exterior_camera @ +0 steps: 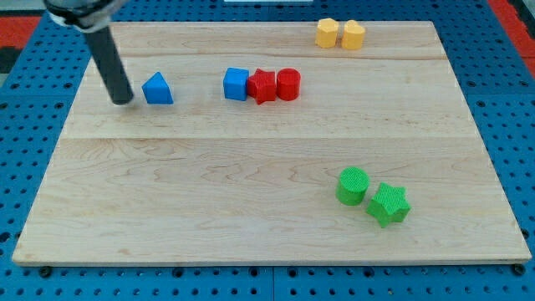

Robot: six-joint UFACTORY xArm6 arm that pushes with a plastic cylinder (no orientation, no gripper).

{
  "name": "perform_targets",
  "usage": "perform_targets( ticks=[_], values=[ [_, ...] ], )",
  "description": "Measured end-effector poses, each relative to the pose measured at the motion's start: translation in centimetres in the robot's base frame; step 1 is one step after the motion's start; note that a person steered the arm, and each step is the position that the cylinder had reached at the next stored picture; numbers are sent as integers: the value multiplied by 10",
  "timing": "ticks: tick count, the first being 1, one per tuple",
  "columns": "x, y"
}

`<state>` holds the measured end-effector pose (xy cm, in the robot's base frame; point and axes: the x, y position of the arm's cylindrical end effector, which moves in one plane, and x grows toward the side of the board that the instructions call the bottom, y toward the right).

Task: Push the blue triangle into the left side of the blue cube

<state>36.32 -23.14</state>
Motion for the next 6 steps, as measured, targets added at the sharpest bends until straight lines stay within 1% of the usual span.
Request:
perform_targets(
  ticks=[1,2,3,4,5,6],
  values=[
    [-5,47],
    [11,55],
    [32,41],
    [49,56],
    [29,57],
    [7,77]
  ],
)
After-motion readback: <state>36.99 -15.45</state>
